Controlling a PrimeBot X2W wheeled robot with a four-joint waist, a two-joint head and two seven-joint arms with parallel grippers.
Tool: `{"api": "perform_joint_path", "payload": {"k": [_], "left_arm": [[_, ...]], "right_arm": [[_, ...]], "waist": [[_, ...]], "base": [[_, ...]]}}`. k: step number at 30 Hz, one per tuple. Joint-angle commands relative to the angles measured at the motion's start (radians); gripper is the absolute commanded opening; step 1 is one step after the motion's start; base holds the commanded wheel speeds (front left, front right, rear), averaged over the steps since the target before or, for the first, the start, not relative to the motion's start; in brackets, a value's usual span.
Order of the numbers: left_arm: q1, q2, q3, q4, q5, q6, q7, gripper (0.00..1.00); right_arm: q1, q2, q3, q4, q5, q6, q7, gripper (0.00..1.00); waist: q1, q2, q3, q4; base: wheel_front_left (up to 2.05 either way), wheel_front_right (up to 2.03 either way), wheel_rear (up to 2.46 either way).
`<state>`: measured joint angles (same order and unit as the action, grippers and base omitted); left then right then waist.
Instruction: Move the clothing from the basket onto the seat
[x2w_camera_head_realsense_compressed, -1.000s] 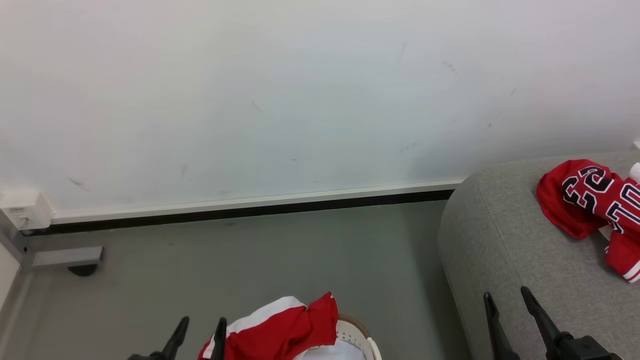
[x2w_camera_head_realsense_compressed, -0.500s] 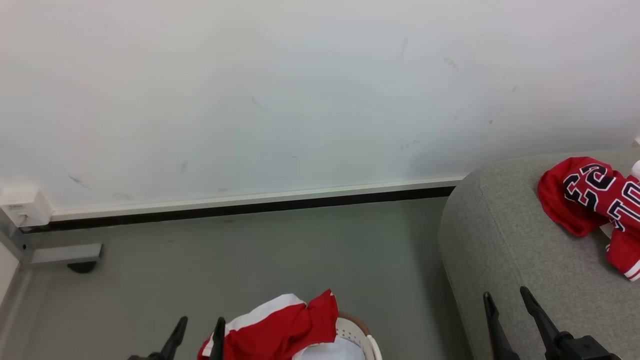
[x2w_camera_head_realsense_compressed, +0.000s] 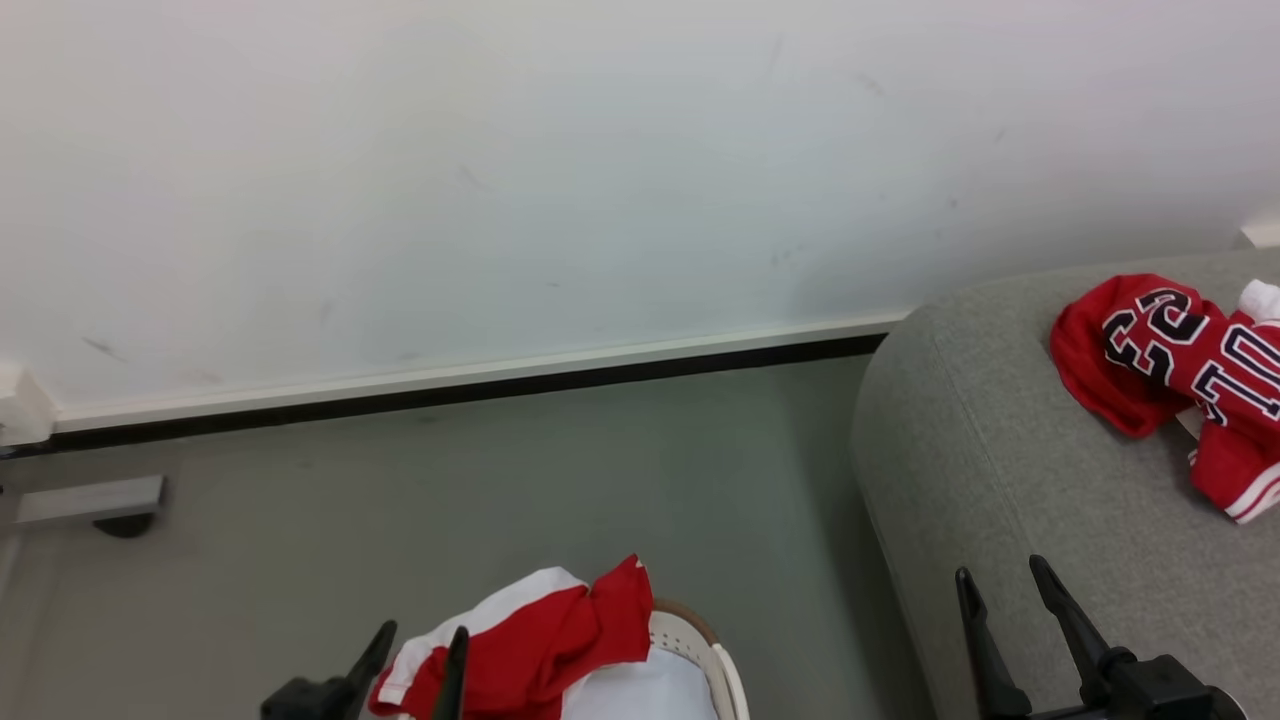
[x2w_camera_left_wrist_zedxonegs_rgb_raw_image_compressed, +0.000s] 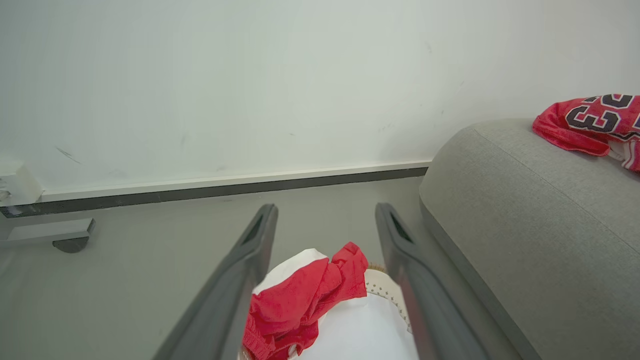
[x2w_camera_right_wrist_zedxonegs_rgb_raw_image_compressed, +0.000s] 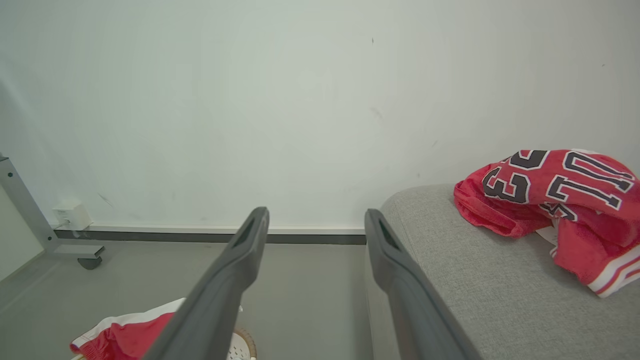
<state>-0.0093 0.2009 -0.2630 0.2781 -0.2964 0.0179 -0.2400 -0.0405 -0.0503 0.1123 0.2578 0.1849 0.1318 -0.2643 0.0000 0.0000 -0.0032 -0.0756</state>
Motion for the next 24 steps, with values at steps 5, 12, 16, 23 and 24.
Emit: {"api": "perform_joint_path", "payload": {"k": [5,12,16,23,24], "left_arm": [[-0.081,0.012,-0.016,0.072,0.022,-0.006,0.054,1.0],[-0.227,0.031,-0.055,0.224,0.059,-0.027,0.138,1.0],[-0.313,0.055,-0.085,0.326,0.094,-0.041,0.186,1.0],[-0.452,0.09,-0.132,0.491,0.162,-0.043,0.187,1.0],[-0.471,0.094,-0.14,0.514,0.173,-0.04,0.18,1.0]], "right_arm": [[-0.032,0.0,0.005,-0.008,-0.004,-0.002,0.0,1.0],[-0.089,0.0,0.018,-0.034,0.017,-0.002,0.0,1.0],[-0.125,0.0,0.024,-0.053,0.036,-0.002,0.0,1.0],[-0.177,0.0,0.031,-0.084,0.071,-0.002,0.0,1.0],[-0.184,0.0,0.031,-0.087,0.076,-0.002,0.0,1.0]], "waist": [[0.0,0.0,0.059,-0.041],[0.0,0.0,0.193,-0.102],[0.0,0.0,0.278,-0.134],[0.0,0.0,0.417,-0.177],[0.0,0.0,0.434,-0.181]], "base": [[0.0,0.0,0.0],[0.0,0.0,0.0],[0.0,0.0,0.0],[0.0,0.0,0.0],[0.0,0.0,0.0]]}}
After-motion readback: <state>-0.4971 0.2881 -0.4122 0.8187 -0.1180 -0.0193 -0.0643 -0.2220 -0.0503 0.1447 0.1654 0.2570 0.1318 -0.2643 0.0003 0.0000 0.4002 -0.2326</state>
